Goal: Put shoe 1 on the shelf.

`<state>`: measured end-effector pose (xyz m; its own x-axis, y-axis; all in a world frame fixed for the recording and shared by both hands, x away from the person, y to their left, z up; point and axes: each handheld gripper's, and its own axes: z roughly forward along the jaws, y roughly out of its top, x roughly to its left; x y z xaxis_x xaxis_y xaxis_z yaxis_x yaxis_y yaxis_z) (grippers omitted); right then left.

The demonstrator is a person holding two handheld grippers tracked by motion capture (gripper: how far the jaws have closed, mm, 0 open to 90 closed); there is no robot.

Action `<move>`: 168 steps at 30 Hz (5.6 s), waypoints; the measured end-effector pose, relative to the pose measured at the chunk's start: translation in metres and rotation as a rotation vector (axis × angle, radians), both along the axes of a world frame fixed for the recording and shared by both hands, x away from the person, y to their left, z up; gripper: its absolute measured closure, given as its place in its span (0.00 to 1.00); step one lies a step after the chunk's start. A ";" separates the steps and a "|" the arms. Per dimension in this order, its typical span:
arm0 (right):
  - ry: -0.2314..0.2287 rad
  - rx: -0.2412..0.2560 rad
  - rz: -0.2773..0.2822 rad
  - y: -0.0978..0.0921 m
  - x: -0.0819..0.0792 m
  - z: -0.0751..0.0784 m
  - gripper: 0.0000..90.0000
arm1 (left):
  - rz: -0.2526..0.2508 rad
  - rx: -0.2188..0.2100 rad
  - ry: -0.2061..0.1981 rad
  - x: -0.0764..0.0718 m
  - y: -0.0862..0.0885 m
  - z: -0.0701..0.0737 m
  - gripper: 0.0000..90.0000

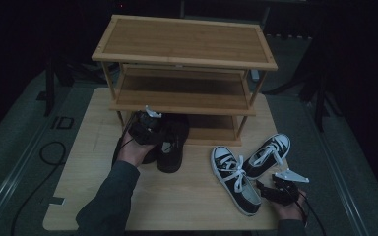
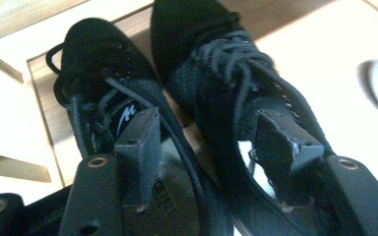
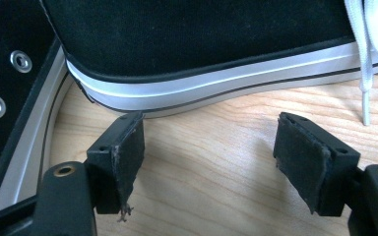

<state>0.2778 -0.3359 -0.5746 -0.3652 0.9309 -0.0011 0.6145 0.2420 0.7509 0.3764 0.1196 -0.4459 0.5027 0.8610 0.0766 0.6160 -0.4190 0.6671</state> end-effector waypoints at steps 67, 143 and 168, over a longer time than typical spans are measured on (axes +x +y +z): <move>0.000 0.000 0.000 0.000 0.000 0.000 0.31 | -0.163 -0.009 0.172 -0.069 -0.009 -0.084 0.87; 0.000 0.001 0.000 0.000 0.000 0.000 0.30 | 0.082 0.054 0.191 -0.004 -0.053 -0.097 1.00; 0.000 0.001 0.000 0.000 0.000 0.000 0.30 | 0.053 0.049 0.157 0.004 -0.057 -0.090 0.97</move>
<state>0.2781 -0.3358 -0.5746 -0.3650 0.9310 0.0001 0.6149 0.2410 0.7509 0.3802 0.0628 -0.5362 0.4654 0.8841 0.0430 0.7332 -0.4123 0.5408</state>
